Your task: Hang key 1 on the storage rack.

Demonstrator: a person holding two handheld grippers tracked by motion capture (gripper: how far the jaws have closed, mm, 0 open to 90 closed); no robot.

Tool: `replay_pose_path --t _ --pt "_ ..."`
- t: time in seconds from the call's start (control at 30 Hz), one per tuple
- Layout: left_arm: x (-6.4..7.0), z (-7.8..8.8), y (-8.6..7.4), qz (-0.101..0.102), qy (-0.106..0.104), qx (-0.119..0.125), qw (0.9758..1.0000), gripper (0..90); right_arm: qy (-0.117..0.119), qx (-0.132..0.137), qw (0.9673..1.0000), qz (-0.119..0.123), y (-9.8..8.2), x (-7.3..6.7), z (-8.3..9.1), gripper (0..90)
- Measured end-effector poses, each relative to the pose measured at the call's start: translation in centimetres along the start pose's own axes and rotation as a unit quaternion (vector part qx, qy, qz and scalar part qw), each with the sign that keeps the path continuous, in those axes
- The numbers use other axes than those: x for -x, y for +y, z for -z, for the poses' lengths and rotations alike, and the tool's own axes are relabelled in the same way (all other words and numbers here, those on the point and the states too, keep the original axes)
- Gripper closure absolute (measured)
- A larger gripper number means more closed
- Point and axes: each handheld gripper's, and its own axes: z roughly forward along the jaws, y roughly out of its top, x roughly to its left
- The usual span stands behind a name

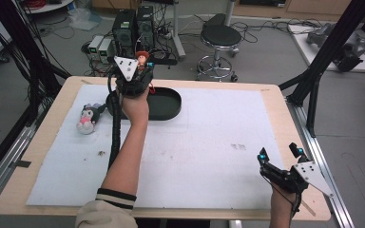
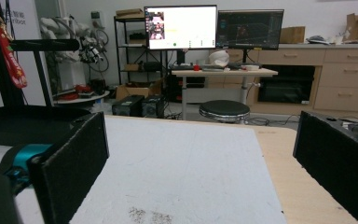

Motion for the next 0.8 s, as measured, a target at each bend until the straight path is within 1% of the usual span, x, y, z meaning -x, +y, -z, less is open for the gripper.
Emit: replay_pose_path --t 0.03,0.2,0.33,0.5,0.6,0.67,0.73,0.8 --pt "0.0 -0.1 0.0 0.0 0.002 0.0 1.0 56.1 -0.001 0.003 1.0 0.004 0.0 0.1 0.0 2.5" --pt "0.0 -0.5 -0.1 -0.003 0.011 0.002 0.9999 56.1 -0.004 0.001 1.0 -0.005 -0.1 0.3 0.1 2.5" --pt "0.2 -0.9 -0.3 -0.008 0.017 0.0 0.9998 56.0 -0.004 0.002 1.0 -0.005 -0.1 0.4 0.1 2.5" --pt "0.4 -1.4 -0.6 -0.012 0.017 -0.004 0.9998 56.0 -0.003 0.004 1.0 -0.005 -0.1 0.3 0.0 2.5" --pt "0.7 -1.6 -0.6 -0.012 0.018 -0.003 0.9998 56.0 -0.002 0.004 1.0 -0.003 -0.1 0.4 0.0 2.5" --pt "0.8 -1.8 -0.6 -0.013 0.019 -0.004 0.9997 56.0 -0.003 0.003 1.0 -0.008 -0.1 0.4 0.1 2.5" --pt "0.9 -1.9 -0.6 -0.014 0.022 -0.004 0.9997 56.0 -0.005 0.004 1.0 -0.007 -0.1 0.5 0.1 2.5" --pt "0.9 -2.0 -0.5 -0.015 0.021 -0.004 0.9997 56.0 -0.005 0.005 0.9999 -0.011 -0.1 0.5 0.1 2.5"
